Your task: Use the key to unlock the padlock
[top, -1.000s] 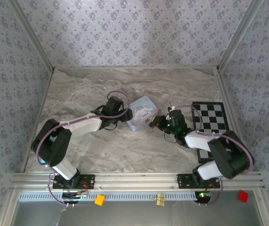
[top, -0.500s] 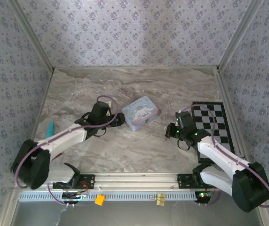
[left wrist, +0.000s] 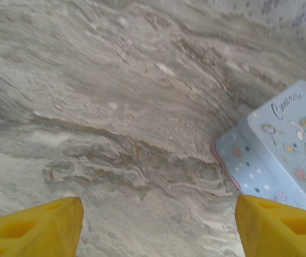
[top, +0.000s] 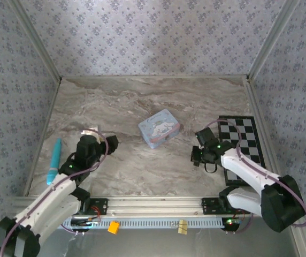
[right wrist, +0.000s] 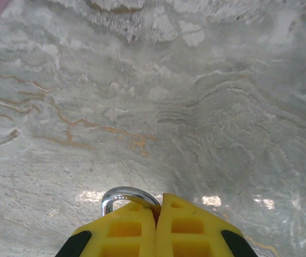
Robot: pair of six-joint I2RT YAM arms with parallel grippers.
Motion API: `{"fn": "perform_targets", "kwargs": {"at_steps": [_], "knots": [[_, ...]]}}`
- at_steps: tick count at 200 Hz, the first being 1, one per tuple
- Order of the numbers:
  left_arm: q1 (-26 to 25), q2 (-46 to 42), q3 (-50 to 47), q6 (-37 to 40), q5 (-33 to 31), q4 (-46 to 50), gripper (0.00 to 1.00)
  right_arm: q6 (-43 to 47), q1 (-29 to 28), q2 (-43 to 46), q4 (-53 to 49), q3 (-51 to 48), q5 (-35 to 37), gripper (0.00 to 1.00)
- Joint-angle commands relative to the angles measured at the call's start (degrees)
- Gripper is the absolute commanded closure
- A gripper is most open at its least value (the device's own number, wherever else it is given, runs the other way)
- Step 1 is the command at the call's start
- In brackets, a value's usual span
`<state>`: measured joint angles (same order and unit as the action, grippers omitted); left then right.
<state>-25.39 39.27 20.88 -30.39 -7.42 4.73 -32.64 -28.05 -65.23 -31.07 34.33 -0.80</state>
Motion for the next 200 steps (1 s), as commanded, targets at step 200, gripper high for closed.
{"fn": "perform_targets", "kwargs": {"at_steps": [200], "knots": [[3.7, -9.2, -3.9, 4.8, 2.3, 1.1, 0.2, 3.9, -4.5, -13.2, -0.1, 4.4, 3.1, 0.93]]}}
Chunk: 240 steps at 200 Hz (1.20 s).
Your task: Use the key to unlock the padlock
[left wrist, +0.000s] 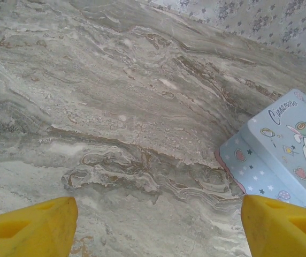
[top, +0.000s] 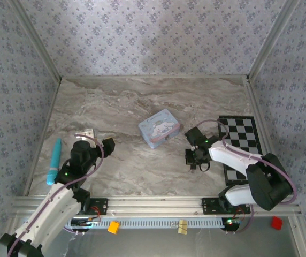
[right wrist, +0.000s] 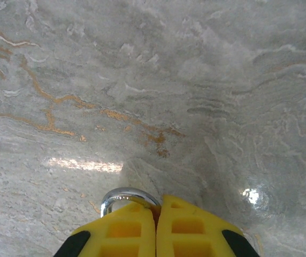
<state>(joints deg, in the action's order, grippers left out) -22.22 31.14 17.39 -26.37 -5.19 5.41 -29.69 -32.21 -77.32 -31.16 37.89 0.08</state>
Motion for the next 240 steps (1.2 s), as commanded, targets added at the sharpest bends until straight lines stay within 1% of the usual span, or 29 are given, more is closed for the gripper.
{"fn": "perform_targets", "kwargs": {"at_steps": [1, 40, 72, 101, 132, 149, 166, 172, 180, 192, 200, 221, 224, 228, 240], "knots": [[0.5, -1.1, -0.4, 0.8, 0.1, 0.4, 0.2, 1.0, -0.3, -1.1, -0.1, 0.8, 2.2, 0.92], [0.8, -1.6, -0.4, 0.5, -0.7, 1.1, 0.19, 1.1, -0.3, -0.7, -1.6, 1.7, 2.3, 0.87], [0.8, -2.3, -0.6, 0.0, -1.6, 1.9, 0.19, 0.9, -0.3, 1.2, -3.0, 2.2, 2.8, 0.83], [1.1, -3.4, -0.8, -0.1, -2.6, 2.7, 0.19, 0.9, -0.4, 3.3, -5.8, 2.6, 3.5, 0.72], [1.6, -3.7, -0.2, -0.5, -3.9, 3.3, 0.19, 0.7, -0.3, 7.3, -8.1, 3.2, 4.0, 0.68], [1.6, -3.8, 1.2, -0.6, -4.9, 3.8, 0.19, 1.3, -0.3, 11.0, -9.6, 4.5, 4.5, 0.63], [1.6, -4.0, 3.3, -0.3, -6.2, 4.2, 0.18, 2.3, -0.3, 15.9, -10.8, 6.4, 6.3, 0.56], [1.6, -4.2, 4.0, -0.3, -7.0, 4.3, 0.13, 2.6, -0.4, 17.9, -10.9, 7.1, 7.4, 0.51], [1.6, -4.5, 5.0, -0.6, -8.2, 4.4, 0.11, 3.3, -0.3, 20.4, -10.5, 7.7, 8.8, 0.48], [1.6, -5.3, 5.9, -0.8, -10.3, 4.0, 0.07, 4.7, 0.2, 24.4, -9.4, 8.1, 9.7, 0.46], [1.6, -5.8, 6.5, -0.5, -11.4, 3.5, 0.01, 5.2, 0.8, 26.8, -8.3, 8.5, 10.7, 0.45], [1.6, -6.1, 7.7, 0.7, -13.9, 2.5, 0.0, 6.9, 2.1, 33.5, -3.6, 7.9, 13.1, 0.39], [1.6, -6.2, 7.9, 0.7, -14.3, 2.6, 0.0, 7.3, 2.3, 34.4, -1.6, 7.5, 13.9, 0.38], [1.6, -6.1, 8.3, 0.6, -15.0, 2.9, 0.0, 7.9, 2.4, 35.6, 0.1, 6.8, 15.4, 0.34], [1.6, -6.3, 8.8, -0.2, -17.2, 3.3, 0.0, 8.8, 2.6, 38.6, 4.3, 3.9, 18.8, 0.18]]}}
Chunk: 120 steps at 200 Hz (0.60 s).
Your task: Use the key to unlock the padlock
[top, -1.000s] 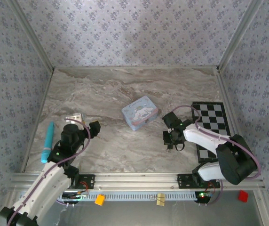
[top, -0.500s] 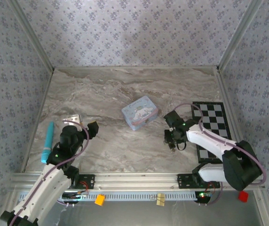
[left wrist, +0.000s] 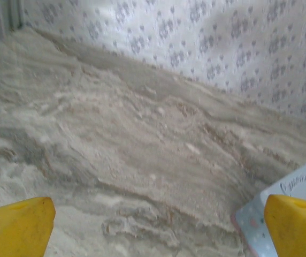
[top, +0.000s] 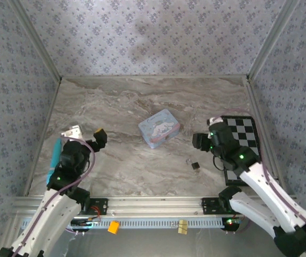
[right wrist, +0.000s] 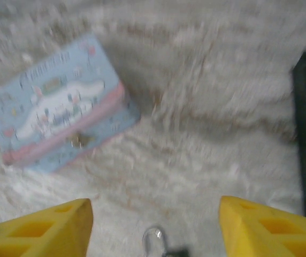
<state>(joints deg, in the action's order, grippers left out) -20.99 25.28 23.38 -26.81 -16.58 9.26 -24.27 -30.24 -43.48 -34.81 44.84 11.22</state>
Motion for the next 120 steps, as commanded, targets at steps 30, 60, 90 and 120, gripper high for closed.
{"fn": "perform_targets", "kwargs": {"at_steps": [30, 60, 90, 120], "knots": [[0.3, 0.4, 2.1, 0.4, -9.7, -3.5, 0.0, 9.0, 1.9, 7.7, 16.1, -8.9, 11.1, 0.01], [0.5, 4.3, -3.3, 2.5, -21.0, -12.9, 0.0, 12.4, 3.1, 5.8, 20.1, -12.0, 14.8, 0.01], [3.2, 17.1, -6.2, 11.9, -25.1, -28.0, 0.0, 19.4, 5.2, 1.2, 23.7, -14.8, 17.3, 0.01], [7.7, 30.3, -2.1, 14.0, -26.4, -29.8, 0.0, 20.5, 9.5, -0.9, 28.4, -17.5, 18.8, 0.01]]}}
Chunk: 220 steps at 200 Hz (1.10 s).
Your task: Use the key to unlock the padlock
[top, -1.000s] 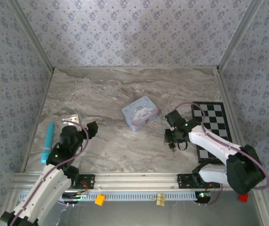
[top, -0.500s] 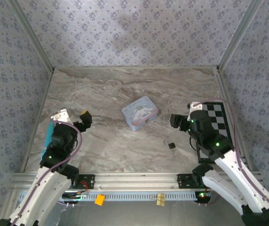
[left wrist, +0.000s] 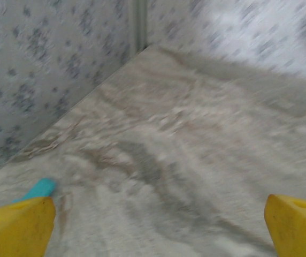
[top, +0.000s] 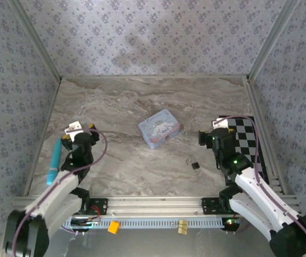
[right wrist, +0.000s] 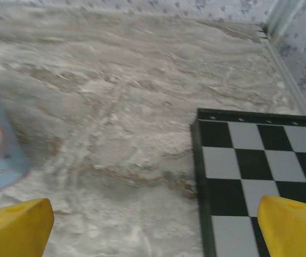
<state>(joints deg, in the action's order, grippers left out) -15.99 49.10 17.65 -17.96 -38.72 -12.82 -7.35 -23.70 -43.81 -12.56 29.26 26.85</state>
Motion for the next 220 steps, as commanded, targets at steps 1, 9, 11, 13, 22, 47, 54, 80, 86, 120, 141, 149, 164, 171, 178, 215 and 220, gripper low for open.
{"fn": "perform_targets", "kwargs": {"at_steps": [1, 9, 11, 13, 22, 47, 54, 80, 86, 120, 141, 149, 164, 171, 178, 215, 220], "knots": [[2.8, 6.8, 3.6, 5.4, -4.2, -8.1, 0.0, 3.6, 3.2, -0.7, 6.4, -2.0, 3.0, 0.01], [3.5, 9.8, 3.4, 8.6, -3.2, -11.6, 0.0, 3.3, 4.9, -1.0, 8.2, -2.9, 1.8, 0.01], [3.8, 10.5, 3.3, 9.4, -2.7, -12.6, 0.0, 3.3, 5.3, -1.2, 8.7, -3.1, 1.5, 0.01], [4.0, 11.1, 3.2, 10.3, -2.2, -13.6, 0.0, 3.3, 5.6, -1.3, 9.2, -3.4, 1.2, 0.01], [5.2, 13.9, 2.7, 13.6, 0.7, -17.6, 0.0, 3.5, 7.3, -2.1, 12.2, -4.7, 0.2, 0.01], [8.1, 21.8, 1.2, 19.4, 8.8, -28.5, 0.0, 3.4, 11.6, -6.8, 18.4, -7.0, -2.0, 0.01], [8.7, 23.4, 1.3, 19.3, 10.5, -29.6, 0.0, 3.3, 12.5, -8.5, 19.7, -7.2, -2.3, 0.01], [10.0, 28.7, 0.8, 18.6, 17.2, -34.9, 0.0, 4.3, 14.0, -13.7, 24.5, -7.6, -3.5, 0.01], [10.2, 29.3, 0.6, 18.8, 19.3, -35.8, 0.0, 5.0, 14.0, -14.5, 25.9, -7.8, -3.8, 0.01], [11.6, 39.0, 1.2, 19.0, 24.7, -43.8, 0.0, 7.7, 14.4, -18.3, 36.2, -10.2, -6.3, 0.01], [13.5, 38.8, 4.6, 17.4, 27.8, -36.8, 0.0, 10.4, 15.5, -22.4, 44.2, -11.6, -8.6, 0.01], [14.3, 38.8, 5.0, 16.8, 28.5, -36.0, 0.0, 11.5, 15.9, -24.4, 47.3, -12.1, -8.7, 0.01], [14.9, 38.8, 5.3, 16.3, 29.2, -35.3, 0.0, 13.9, 16.7, -27.8, 52.6, -12.6, -10.6, 0.01], [15.0, 38.8, 5.4, 16.2, 29.2, -35.1, 0.0, 15.7, 16.7, -28.7, 53.7, -12.6, -12.3, 0.01], [15.0, 38.9, 5.4, 16.2, 29.3, -35.2, 0.0, 15.9, 17.2, -29.4, 55.2, -12.8, -14.7, 0.01], [15.1, 38.8, 5.4, 16.1, 29.5, -35.1, 0.0, 15.5, 21.5, -30.7, 55.0, -11.5, -25.2, 0.01], [15.1, 38.8, 5.4, 16.1, 29.5, -35.1, 0.0, 15.2, 21.7, -30.8, 55.8, -11.8, -26.2, 0.01]]}}
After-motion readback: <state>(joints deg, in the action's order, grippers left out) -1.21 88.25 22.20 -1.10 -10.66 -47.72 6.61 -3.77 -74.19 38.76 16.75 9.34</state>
